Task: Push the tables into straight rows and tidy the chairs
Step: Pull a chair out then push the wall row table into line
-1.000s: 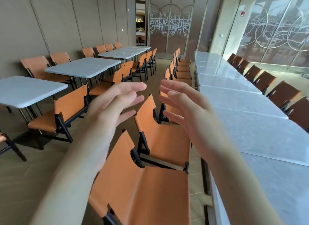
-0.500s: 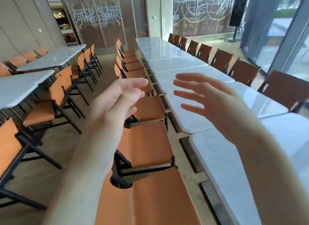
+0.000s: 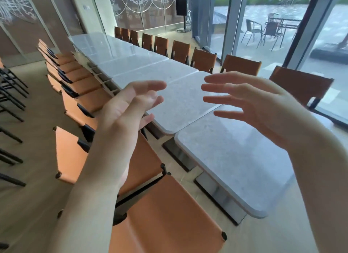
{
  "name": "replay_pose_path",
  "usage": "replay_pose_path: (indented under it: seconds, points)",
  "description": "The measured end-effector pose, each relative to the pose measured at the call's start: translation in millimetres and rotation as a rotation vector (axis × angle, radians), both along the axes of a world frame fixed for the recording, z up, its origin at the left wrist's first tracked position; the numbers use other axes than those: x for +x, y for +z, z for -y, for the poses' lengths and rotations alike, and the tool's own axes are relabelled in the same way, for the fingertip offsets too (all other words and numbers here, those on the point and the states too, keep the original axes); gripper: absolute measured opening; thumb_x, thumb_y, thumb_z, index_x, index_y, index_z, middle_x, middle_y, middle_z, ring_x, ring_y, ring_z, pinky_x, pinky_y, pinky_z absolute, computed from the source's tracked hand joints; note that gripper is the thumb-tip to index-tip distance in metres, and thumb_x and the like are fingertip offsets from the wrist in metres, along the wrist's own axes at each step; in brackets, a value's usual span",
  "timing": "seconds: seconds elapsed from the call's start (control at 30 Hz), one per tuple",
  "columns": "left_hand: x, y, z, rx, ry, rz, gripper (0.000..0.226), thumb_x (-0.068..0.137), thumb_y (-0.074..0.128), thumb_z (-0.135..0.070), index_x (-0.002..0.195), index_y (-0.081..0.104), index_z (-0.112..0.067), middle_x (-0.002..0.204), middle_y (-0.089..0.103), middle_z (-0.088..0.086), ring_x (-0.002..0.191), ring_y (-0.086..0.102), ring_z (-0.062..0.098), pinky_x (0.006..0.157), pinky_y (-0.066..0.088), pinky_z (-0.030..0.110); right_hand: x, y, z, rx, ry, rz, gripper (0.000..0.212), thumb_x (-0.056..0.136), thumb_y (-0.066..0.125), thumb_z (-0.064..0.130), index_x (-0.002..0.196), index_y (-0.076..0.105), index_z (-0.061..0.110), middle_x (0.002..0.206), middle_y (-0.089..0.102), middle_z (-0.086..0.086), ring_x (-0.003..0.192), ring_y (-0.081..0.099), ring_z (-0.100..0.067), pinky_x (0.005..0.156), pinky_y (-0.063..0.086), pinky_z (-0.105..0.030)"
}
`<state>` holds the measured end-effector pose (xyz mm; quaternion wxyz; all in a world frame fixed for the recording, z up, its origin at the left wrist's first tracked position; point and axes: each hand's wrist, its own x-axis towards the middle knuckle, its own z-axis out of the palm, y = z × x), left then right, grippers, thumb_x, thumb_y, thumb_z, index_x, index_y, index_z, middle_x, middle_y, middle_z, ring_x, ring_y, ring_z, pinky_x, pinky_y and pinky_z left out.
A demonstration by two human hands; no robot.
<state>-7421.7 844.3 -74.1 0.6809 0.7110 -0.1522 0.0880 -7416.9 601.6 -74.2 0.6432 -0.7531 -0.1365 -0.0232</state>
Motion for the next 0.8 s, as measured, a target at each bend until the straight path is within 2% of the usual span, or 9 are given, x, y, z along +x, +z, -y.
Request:
replay_pose_path:
  seconds: [0.2,0.43,0.57,0.8]
  points:
    - [-34,8,-57,-0.003,-0.05,0.014,0.028,0.085,0.052,-0.029,0.085,0.078,-0.041,0.117,0.074,-0.011,0.115,0.068,0.012,0.102,0.047,0.041,-48,-1,-52,0.113,-0.113,0.021,0.038,0.09,0.054,0.028,0.125,0.067,0.02,0.125,0.071,0.002,0.118,0.067,-0.019,0.103,0.05,-0.051]
    - [-92,11,-165,-0.012,0.023,0.037,0.028,0.087,0.052,-0.028,0.087,0.078,-0.039,0.119,0.073,-0.01,0.117,0.067,0.012,0.101,0.047,0.042,-94,-1,-178,0.218,-0.112,0.03,0.027,0.098,0.056,0.02,0.123,0.068,0.021,0.124,0.071,0.003,0.116,0.067,-0.016,0.103,0.051,-0.05]
    - [-136,5,-240,-0.019,0.154,0.041,0.029,0.087,0.052,-0.028,0.084,0.078,-0.041,0.12,0.073,-0.01,0.117,0.067,0.012,0.103,0.047,0.043,-112,-8,-265,0.256,-0.038,0.035,0.035,0.088,0.056,0.029,0.121,0.069,0.024,0.123,0.071,0.005,0.116,0.067,-0.013,0.102,0.052,-0.045]
    - [-215,2,-348,-0.008,0.402,0.034,0.031,0.087,0.05,-0.03,0.084,0.077,-0.044,0.118,0.073,-0.013,0.117,0.067,0.009,0.104,0.047,0.043,-138,-12,-404,0.244,0.204,0.013,0.032,0.091,0.058,0.026,0.122,0.069,0.026,0.121,0.072,0.008,0.117,0.066,-0.009,0.102,0.052,-0.045]
